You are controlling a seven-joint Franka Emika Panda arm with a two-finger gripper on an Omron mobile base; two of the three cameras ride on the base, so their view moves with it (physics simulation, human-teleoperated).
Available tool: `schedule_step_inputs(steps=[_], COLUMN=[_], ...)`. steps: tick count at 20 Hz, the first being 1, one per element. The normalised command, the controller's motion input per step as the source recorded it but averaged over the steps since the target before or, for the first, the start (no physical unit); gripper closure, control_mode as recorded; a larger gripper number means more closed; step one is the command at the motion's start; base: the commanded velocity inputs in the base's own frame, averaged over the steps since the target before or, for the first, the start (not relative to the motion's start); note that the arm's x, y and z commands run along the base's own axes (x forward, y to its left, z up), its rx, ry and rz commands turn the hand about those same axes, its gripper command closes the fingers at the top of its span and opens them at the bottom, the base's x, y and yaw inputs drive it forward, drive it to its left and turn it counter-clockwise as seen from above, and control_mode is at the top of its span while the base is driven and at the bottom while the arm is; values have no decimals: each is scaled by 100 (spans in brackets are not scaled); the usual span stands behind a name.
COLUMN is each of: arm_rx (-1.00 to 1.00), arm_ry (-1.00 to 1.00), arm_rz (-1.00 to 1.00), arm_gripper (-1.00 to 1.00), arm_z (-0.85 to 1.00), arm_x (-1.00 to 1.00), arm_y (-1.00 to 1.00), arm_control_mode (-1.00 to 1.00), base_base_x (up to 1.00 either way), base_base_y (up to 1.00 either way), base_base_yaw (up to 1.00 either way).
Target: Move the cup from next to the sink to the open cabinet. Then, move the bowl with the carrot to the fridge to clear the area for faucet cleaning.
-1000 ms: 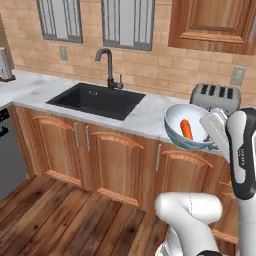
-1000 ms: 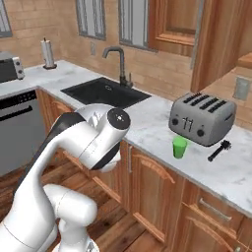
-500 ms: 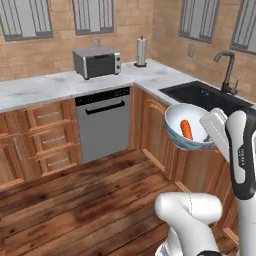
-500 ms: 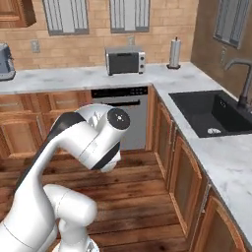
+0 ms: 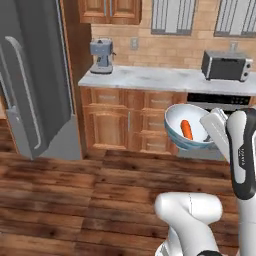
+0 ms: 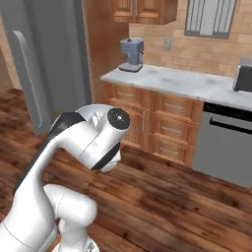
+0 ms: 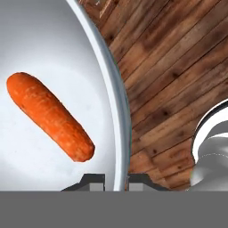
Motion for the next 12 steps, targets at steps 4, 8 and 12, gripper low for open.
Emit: schedule_step_inputs(steps=[4, 8, 12], arm_rx=[0, 0, 0], arm_ry=[0, 0, 0], arm_rz=[0, 0, 0], arm_gripper=[100, 100, 100], arm_z=[0, 0, 0], arm_x=[0, 0, 0], arm_y=[0, 0, 0], arm_control_mode=[100, 100, 100], base_base_x=[0, 0, 0], base_base_y=[0, 0, 1], base_base_yaw=[99, 98, 92])
